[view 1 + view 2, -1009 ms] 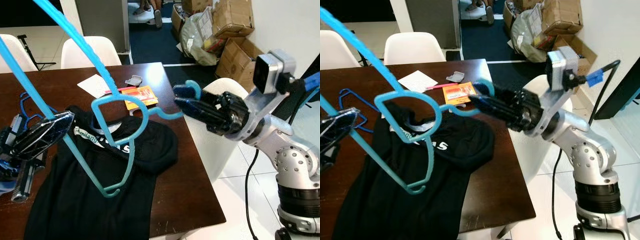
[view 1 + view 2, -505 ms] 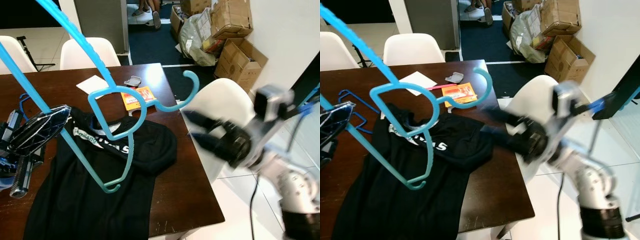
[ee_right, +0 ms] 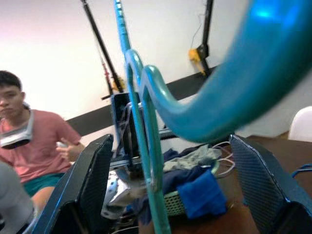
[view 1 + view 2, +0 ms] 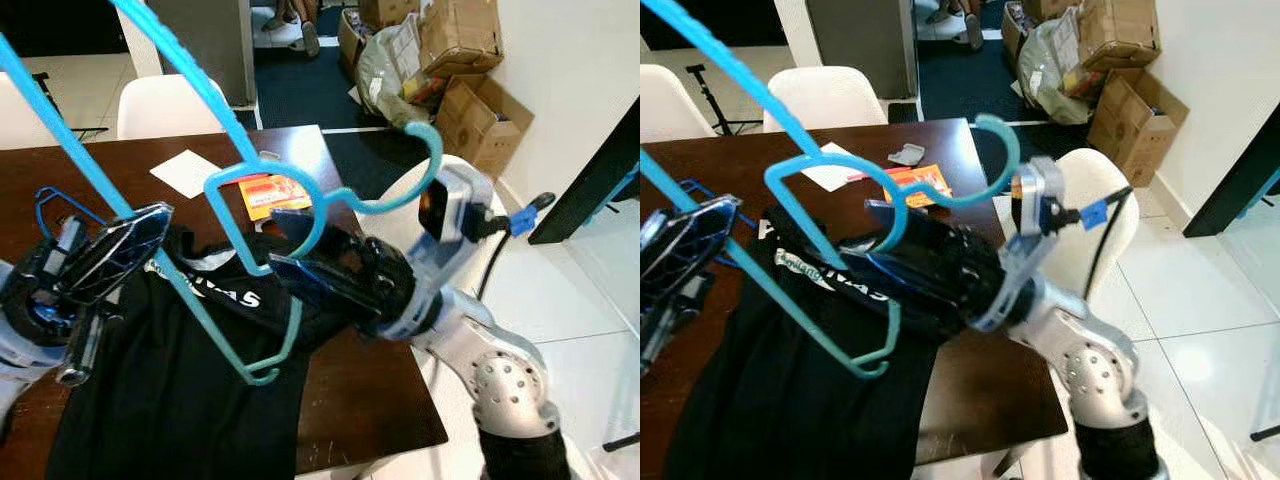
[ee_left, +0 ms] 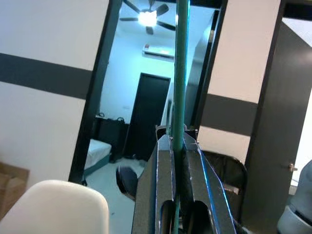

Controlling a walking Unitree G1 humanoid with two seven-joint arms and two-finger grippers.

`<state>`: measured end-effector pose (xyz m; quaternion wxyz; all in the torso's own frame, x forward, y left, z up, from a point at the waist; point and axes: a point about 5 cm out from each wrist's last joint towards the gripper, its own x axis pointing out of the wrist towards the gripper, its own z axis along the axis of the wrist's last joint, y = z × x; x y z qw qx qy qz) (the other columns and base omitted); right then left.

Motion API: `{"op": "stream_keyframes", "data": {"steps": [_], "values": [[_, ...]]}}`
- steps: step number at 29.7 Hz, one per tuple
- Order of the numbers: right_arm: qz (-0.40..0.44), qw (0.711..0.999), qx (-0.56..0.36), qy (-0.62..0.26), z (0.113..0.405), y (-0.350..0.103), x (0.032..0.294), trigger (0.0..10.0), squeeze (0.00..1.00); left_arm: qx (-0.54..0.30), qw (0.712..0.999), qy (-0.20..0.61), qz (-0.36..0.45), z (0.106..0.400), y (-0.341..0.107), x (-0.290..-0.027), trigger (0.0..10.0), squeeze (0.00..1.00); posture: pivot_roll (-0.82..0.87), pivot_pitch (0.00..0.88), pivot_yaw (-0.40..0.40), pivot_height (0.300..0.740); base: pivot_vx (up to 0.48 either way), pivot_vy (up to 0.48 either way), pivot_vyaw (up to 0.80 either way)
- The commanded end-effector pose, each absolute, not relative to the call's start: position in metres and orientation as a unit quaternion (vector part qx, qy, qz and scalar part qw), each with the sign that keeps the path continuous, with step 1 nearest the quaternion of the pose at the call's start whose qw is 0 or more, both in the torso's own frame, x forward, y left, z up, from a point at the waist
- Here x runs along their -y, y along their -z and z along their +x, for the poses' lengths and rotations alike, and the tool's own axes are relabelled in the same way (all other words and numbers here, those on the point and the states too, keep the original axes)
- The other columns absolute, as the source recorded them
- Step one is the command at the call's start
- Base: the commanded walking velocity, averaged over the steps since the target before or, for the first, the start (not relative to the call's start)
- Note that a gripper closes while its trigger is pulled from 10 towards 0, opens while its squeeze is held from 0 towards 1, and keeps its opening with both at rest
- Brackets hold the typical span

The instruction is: Hang hanger

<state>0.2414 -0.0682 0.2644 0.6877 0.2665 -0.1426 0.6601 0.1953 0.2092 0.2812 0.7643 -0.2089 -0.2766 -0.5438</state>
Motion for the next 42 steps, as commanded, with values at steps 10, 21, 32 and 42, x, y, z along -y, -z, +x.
{"op": "stream_keyframes", "data": {"steps": [10,21,32,42], "values": [[0.279,0.692,0.173,-0.644,0.239,-0.273,0.07,0.0,0.0,0.275,0.765,0.542,-0.213,0.194,-0.278,-0.207,0.0,0.0,0.0,0.129,-0.001,0.74,0.0,0.0,0.0],[0.282,0.688,0.176,-0.645,0.237,-0.273,0.076,0.0,0.0,0.28,0.774,0.53,-0.205,0.195,-0.28,-0.214,0.0,0.0,0.0,0.139,0.005,0.74,0.0,0.0,0.0],[0.282,0.677,0.18,-0.656,0.235,-0.276,0.075,0.0,0.0,0.281,0.78,0.52,-0.208,0.197,-0.279,-0.214,1.3,0.0,0.0,0.141,0.003,0.74,0.0,0.0,0.0],[0.243,0.727,0.163,-0.621,0.252,-0.269,0.077,0.0,0.0,0.257,0.83,0.435,-0.235,0.22,-0.273,-0.221,10.0,1.0,0.02,0.145,-0.003,0.74,0.0,0.0,0.0]]}}
